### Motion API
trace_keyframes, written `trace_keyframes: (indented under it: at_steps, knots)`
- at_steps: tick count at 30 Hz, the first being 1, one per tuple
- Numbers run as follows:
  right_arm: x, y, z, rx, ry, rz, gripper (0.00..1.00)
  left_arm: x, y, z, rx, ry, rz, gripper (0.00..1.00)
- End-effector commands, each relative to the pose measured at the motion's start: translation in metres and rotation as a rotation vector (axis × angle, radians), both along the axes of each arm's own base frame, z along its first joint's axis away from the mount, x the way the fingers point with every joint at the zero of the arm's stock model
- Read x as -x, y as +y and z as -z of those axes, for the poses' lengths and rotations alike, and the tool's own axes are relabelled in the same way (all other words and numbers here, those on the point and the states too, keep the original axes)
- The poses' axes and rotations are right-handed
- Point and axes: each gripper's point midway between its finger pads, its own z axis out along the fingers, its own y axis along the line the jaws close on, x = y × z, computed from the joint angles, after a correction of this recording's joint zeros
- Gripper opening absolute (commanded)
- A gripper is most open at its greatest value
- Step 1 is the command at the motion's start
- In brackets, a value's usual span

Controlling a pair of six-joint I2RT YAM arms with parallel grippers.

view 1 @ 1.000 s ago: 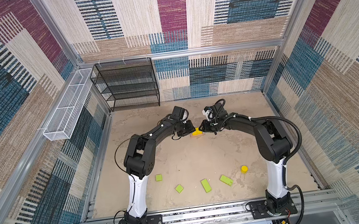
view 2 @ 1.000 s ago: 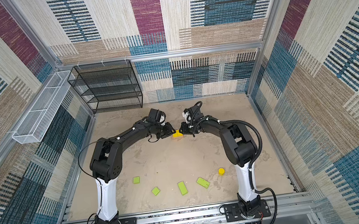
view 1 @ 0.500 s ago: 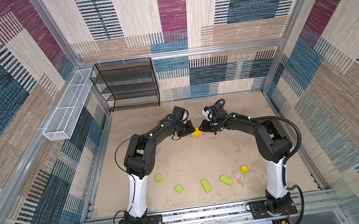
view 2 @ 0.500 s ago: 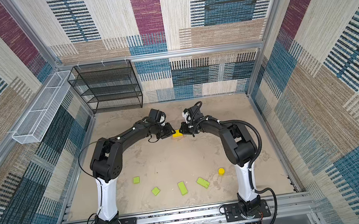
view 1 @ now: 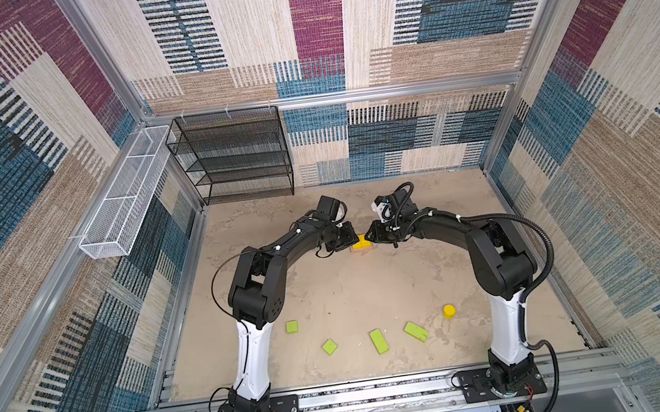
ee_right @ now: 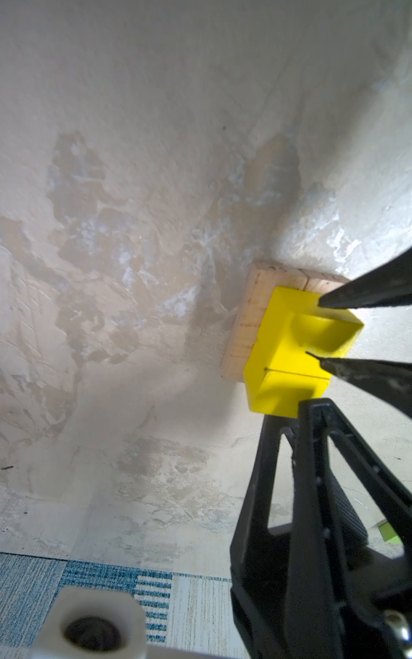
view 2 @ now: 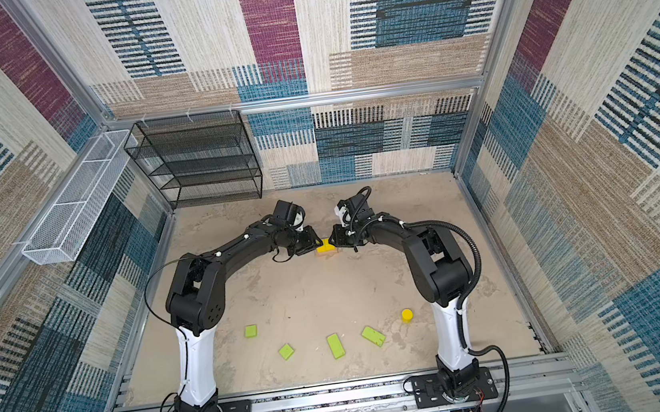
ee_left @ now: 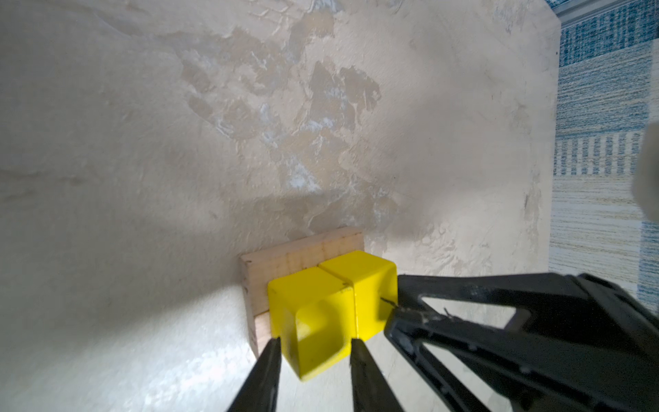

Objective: Build the wood block tower

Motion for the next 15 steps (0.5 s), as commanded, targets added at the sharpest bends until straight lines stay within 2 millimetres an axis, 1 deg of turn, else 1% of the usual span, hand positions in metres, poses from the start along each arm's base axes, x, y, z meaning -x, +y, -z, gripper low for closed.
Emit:
trace_keyframes:
  at_steps: [1,4,6,10,15]
  knots:
    - [-0.002,0.002,-0.01,-0.016,-0.02,0.003,0.32,-0.003,0.001,-0.005,0.001,-0.01,-0.01,0.38]
    - [-0.001,0.001,-0.015,-0.013,-0.026,0.008,0.34,-0.002,0.003,-0.008,-0.009,-0.018,-0.01,0.43]
    - [-0.001,-0.002,-0.019,-0.005,-0.037,0.018,0.38,-0.002,0.006,-0.012,-0.019,-0.029,-0.012,0.44]
    - [0.002,-0.008,-0.026,0.013,-0.052,0.038,0.43,0.0,0.009,-0.019,-0.016,-0.044,-0.014,0.46]
    - [0.01,-0.019,-0.031,0.039,-0.058,0.074,0.47,0.004,0.013,-0.031,-0.007,-0.069,-0.015,0.47]
